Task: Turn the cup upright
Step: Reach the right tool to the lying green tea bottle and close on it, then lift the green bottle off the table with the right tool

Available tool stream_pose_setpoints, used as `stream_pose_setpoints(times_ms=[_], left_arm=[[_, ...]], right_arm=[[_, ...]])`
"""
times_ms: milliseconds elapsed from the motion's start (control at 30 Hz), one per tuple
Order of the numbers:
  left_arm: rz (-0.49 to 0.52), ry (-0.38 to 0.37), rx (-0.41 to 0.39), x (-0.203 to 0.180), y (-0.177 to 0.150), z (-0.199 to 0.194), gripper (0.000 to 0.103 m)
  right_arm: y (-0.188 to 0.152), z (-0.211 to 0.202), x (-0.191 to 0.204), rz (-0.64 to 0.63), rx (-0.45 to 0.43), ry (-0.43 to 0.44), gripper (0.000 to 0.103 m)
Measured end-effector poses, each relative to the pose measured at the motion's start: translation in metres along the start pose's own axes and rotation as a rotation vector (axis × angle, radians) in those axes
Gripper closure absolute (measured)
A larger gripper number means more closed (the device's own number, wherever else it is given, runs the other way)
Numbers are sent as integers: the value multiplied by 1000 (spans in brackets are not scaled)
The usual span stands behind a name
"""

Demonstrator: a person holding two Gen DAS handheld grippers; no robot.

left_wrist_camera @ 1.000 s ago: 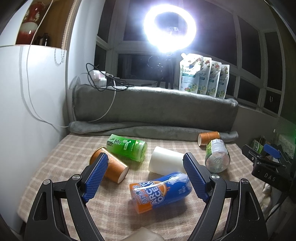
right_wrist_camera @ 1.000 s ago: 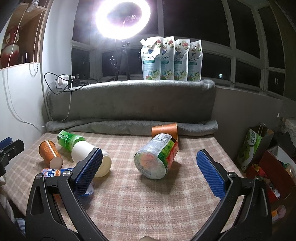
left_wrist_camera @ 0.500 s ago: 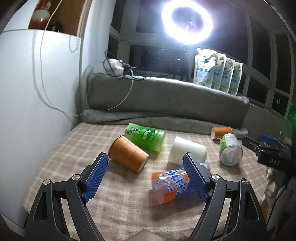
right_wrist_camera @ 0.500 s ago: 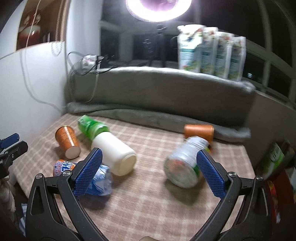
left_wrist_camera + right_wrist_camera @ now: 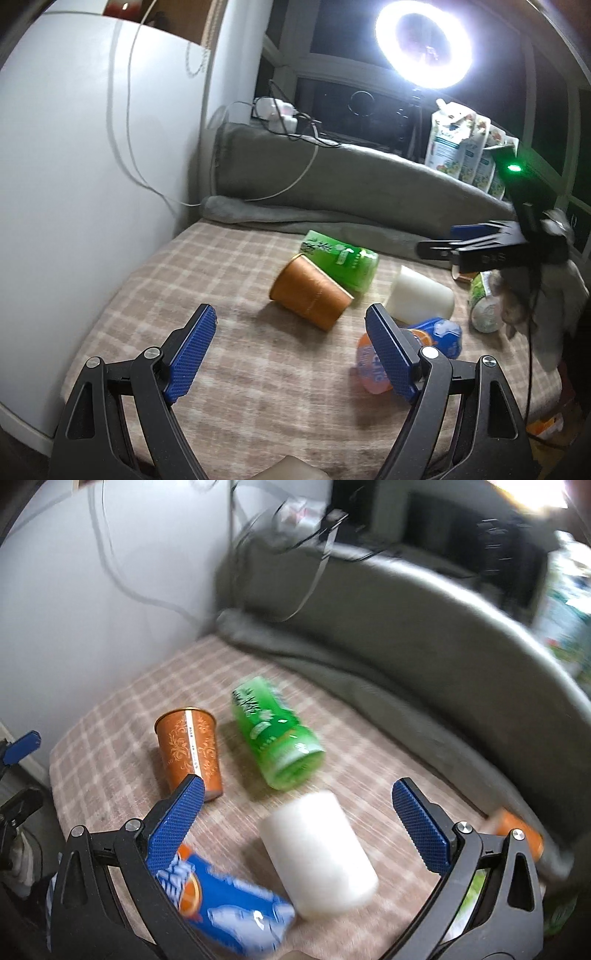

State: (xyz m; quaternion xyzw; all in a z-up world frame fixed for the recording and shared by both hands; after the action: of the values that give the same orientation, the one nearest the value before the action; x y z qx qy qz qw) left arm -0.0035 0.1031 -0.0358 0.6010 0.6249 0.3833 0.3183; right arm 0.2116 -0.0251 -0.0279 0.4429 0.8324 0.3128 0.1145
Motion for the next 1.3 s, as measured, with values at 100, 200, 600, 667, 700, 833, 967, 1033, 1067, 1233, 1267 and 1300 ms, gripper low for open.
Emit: stream_pose_setpoints(times_ms=[100, 200, 600, 667, 700, 833, 967, 1033, 1067, 1233, 1267, 1300], left_arm=[[-12, 11, 2, 8, -2, 1, 20], [-32, 20, 12, 17, -4, 5, 20], [-104, 71, 38, 50, -10, 17, 20], [-108, 74, 43, 52, -11, 19, 20], [-111, 74, 44, 53, -11, 20, 20], [-114, 74, 47, 54, -12, 21, 20], [-112, 76, 41, 54, -11, 20, 20], [-108, 77, 35, 53, -11, 18, 20], [-106, 76, 33, 53, -10, 17, 20], [-99, 78, 19, 51, -8, 12, 20], [-94, 79, 12, 50, -6, 10, 20], [-89, 81, 6, 49, -6, 8, 20]], right_arm=[[17, 28, 13, -68, 78, -6, 0], [31, 53, 23, -145, 150, -22, 4], [41, 121, 42, -287, 331, -37, 16], [41, 130, 46, -298, 346, -45, 19], [40, 133, 47, -304, 352, -50, 22], [38, 138, 49, -321, 351, -72, 37], [42, 134, 48, -289, 327, -70, 39], [43, 132, 48, -287, 314, -73, 39], [43, 129, 49, -285, 303, -77, 39], [47, 103, 54, -249, 231, -87, 40], [49, 95, 52, -241, 211, -87, 40], [51, 87, 51, -228, 187, -89, 40]])
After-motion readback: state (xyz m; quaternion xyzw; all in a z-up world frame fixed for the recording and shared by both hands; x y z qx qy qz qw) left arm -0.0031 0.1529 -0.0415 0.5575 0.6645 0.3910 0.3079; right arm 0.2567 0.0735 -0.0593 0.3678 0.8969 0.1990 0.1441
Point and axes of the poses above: each gripper's, at about its wrist camera, not at the fingertips, and z roughly the way its jaws point, x to its left, y to its top, the point moved 1 cm from there along z, roughly the way its jaws point, and after that the axes turned 15 degrees about z, right-handed, at the moved point
